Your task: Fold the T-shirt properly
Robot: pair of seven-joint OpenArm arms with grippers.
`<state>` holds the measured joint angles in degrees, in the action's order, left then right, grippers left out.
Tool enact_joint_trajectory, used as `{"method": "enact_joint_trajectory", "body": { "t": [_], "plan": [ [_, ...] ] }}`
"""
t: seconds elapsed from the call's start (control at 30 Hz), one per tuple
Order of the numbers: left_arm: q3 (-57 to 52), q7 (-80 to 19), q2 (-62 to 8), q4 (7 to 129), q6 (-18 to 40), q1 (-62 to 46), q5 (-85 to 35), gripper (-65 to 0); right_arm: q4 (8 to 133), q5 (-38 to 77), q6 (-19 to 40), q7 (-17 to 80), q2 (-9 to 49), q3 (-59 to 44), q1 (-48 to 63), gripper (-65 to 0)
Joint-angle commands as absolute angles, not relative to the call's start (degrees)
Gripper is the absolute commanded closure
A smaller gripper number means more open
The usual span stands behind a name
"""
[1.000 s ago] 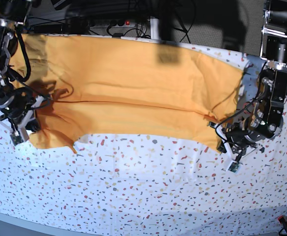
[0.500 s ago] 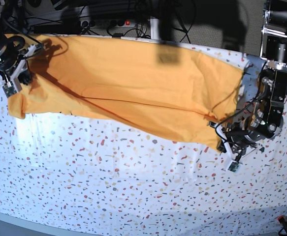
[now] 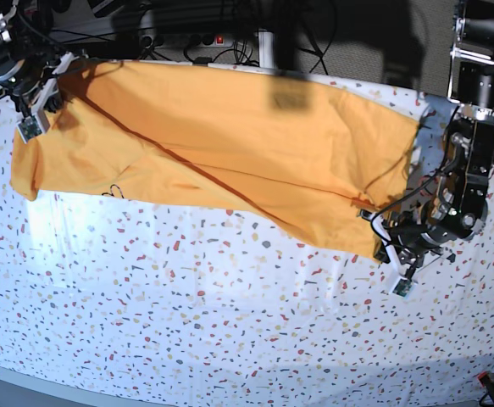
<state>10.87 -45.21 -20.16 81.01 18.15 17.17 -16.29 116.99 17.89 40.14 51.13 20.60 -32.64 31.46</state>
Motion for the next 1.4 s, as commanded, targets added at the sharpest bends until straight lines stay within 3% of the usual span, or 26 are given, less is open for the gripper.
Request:
{"method": "enact_joint_trajectory", "body": {
  "t": [0.0,0.43,0.57,0.67,0.77,0.83,0.9,1.13,1.37],
  "plan": [
    [10.5,-44.1,-20.8,82.1,18.0,18.7,-16.5,0.0,117.6,17.8,40.0,51.1,21.3,-33.1,31.6,0.0],
    [10.5,-44.1,-20.8,82.1,18.0,18.7,-16.5,0.0,117.6,13.6,36.4,53.0,21.3,-33.1,31.6,0.0],
    [10.5,-44.1,-20.8,82.1,18.0,18.7,-16.5,0.0,117.6,13.6,36.4,53.0,21.3,-33.1,31.6,-25.3],
    [10.5,-44.1,-20.8,82.1,18.0,18.7,-16.5,0.0,117.6,13.6,36.4,53.0,21.3,-33.1,31.6,-34.0],
    [10.5,-44.1,-20.8,82.1,18.0,18.7,-16.5,-2.8,117.6,13.7,36.4,52.9,21.3,-33.1,31.6,-34.1],
    [10.5,-44.1,-20.8,82.1,18.0,18.7,-16.5,-13.6,117.6,13.7,36.4,52.9,21.3,-33.1,31.4,-34.1],
    [10.5,-44.1,-20.8,82.1,18.0,18.7,-16.5,-20.3,117.6,13.7,36.3,52.8,21.3,-33.1,31.4,-34.1],
    [10.5,-43.3,-20.8,82.1,18.0,18.6,-16.5,-20.7,117.6,13.7,36.3,52.8,21.3,-33.1,31.4,-34.1],
    [10.5,-32.9,-20.2,76.2,18.2,18.9,-15.4,-20.7,117.6,14.1,35.9,52.8,21.3,-33.1,31.2,-34.1]
  ]
}}
